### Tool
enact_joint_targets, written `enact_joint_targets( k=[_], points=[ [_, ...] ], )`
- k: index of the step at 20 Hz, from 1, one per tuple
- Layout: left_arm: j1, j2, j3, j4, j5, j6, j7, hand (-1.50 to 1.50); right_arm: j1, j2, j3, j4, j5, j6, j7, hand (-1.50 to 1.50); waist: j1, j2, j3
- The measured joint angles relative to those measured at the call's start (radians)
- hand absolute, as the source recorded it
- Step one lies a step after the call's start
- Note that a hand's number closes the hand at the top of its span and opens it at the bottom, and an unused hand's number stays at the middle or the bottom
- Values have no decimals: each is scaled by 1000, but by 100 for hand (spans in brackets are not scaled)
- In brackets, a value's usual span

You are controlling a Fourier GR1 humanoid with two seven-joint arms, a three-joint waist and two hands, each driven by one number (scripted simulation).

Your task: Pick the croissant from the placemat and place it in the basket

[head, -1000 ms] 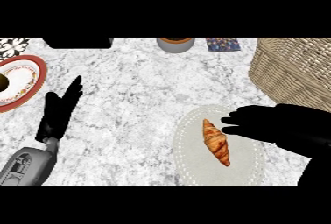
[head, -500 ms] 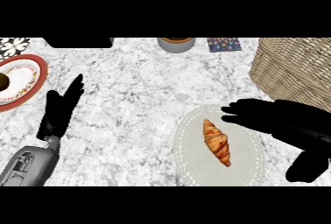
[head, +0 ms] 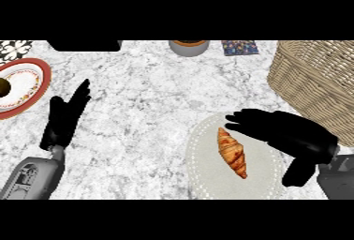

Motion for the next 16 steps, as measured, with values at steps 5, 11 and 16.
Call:
enact_joint_targets(
  k=[5, 11, 16],
  points=[
    [4, -23, 25, 27, -27, -18, -20, 0, 5, 38, 4, 71, 72, -20, -63, -150, -1, 0, 0],
    [23, -36, 47, -29, -49, -46, 14, 0, 41, 104, 26, 152, 183, -106, -125, -150, 0, 0, 0],
    [20, -49, 73, 5, -72, -66, -23, 0, 29, 167, 34, 224, 246, -146, -154, -150, -1, 0, 0]
  ],
)
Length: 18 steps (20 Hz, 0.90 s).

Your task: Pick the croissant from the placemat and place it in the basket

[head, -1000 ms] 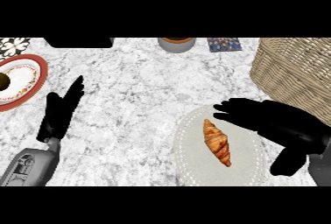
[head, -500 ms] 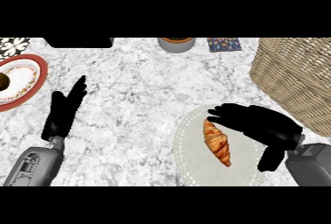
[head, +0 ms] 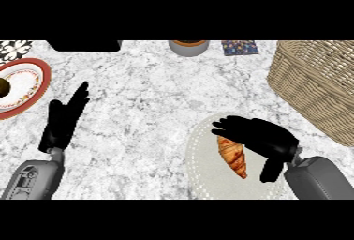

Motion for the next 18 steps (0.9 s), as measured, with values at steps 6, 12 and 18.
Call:
enact_joint_targets(
  k=[6, 12, 18],
  points=[
    [-3, -19, 28, 8, -16, -26, 1, 0, -5, 50, -8, 54, 61, -16, -31, -150, -1, 0, 0],
    [8, -37, 48, -39, -34, -42, 32, 0, -10, 97, -15, 120, 126, -36, -45, -150, 0, 0, 0],
    [10, -52, 60, -43, -57, -53, 36, 0, 8, 134, -9, 134, 178, -25, -29, -150, -1, -1, 0]
  ],
)
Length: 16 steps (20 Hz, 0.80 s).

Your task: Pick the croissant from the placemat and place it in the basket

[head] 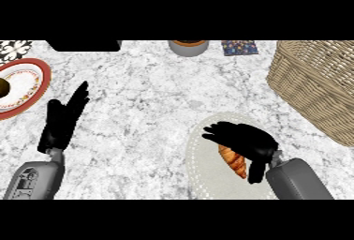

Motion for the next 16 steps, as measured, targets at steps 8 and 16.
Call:
enact_joint_targets(
  k=[8, 16],
  points=[
    [-4, -27, 15, 1, -32, -6, -2, 0, -21, 36, -30, 93, 53, -39, -38, -150, 0, 0, 0],
    [-9, -47, 25, 21, -52, -8, -16, 0, -29, 36, -16, 138, 121, -137, -113, 150, 1, -4, -2]
  ],
)
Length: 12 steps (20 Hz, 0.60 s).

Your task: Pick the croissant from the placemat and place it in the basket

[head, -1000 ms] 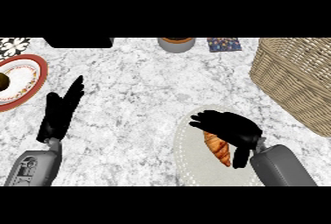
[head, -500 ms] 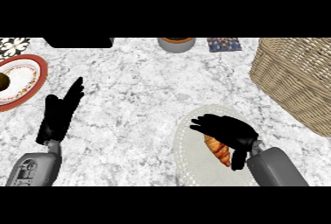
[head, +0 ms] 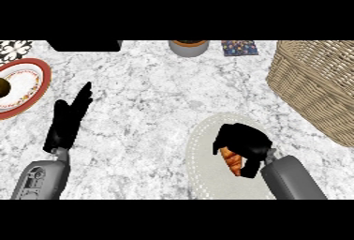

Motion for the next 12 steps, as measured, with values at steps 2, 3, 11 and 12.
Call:
enact_joint_targets(
  k=[2, 3, 11, 12],
  points=[
    [-5, -1, 0, -8, -1, -4, 15, 0, -18, 5, 4, 33, 23, -55, -29, 150, 2, -3, -2],
    [0, 1, 2, -28, 1, -7, 30, 0, -31, 1, -3, 53, 28, -73, -47, 150, 3, -3, -2],
    [29, -2, 15, -29, -6, -16, 3, 0, 34, -2, 2, -19, 111, -163, -25, 150, -3, -4, -3],
    [23, -3, 15, -31, -8, -13, 8, 0, 56, -2, 1, -47, 125, -161, 9, 150, -6, -4, -3]
  ],
)
